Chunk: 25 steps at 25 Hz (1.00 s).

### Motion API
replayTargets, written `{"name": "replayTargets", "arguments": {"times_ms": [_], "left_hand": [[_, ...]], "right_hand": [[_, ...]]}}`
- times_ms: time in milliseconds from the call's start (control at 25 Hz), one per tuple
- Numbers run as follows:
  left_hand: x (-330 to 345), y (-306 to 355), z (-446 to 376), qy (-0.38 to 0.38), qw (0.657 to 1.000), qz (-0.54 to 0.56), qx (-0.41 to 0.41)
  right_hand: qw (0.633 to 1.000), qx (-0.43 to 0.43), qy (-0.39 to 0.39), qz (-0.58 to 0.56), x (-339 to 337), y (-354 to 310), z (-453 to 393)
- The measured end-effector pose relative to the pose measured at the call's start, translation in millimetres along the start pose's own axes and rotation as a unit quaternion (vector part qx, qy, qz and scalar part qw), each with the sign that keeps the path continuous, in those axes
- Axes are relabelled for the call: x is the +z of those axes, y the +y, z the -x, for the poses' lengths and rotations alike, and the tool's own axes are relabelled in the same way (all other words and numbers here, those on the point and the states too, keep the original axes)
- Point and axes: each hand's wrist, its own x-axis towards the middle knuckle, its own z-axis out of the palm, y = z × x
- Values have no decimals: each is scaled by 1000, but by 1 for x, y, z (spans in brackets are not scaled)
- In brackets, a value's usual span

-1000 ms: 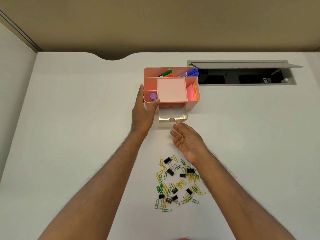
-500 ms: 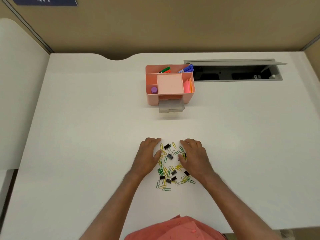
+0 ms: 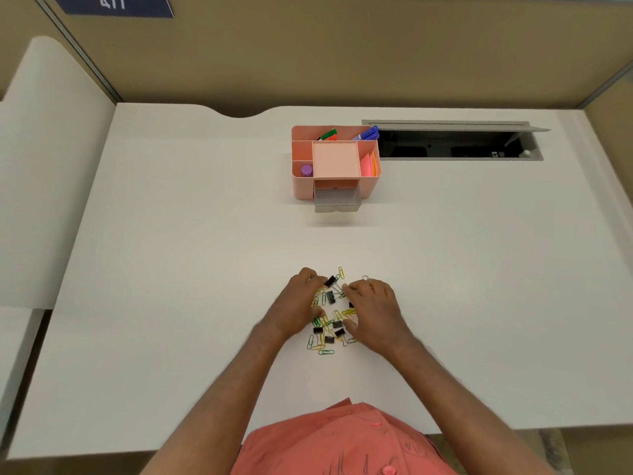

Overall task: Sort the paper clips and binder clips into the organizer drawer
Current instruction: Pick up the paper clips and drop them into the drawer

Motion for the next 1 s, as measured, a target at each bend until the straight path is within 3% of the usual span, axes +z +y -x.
{"name": "replayTargets", "arguments": {"times_ms": [360, 680, 1000], "left_hand": [[8, 7, 7, 55, 998, -11, -37], [7, 5, 4, 57, 997, -11, -41], [12, 8, 6, 52, 996, -43, -57]], "right_hand": [[993, 1, 119, 12, 14, -5, 6], [990, 89, 91, -56, 11, 2, 1], [993, 85, 61, -59, 12, -12, 4]]}}
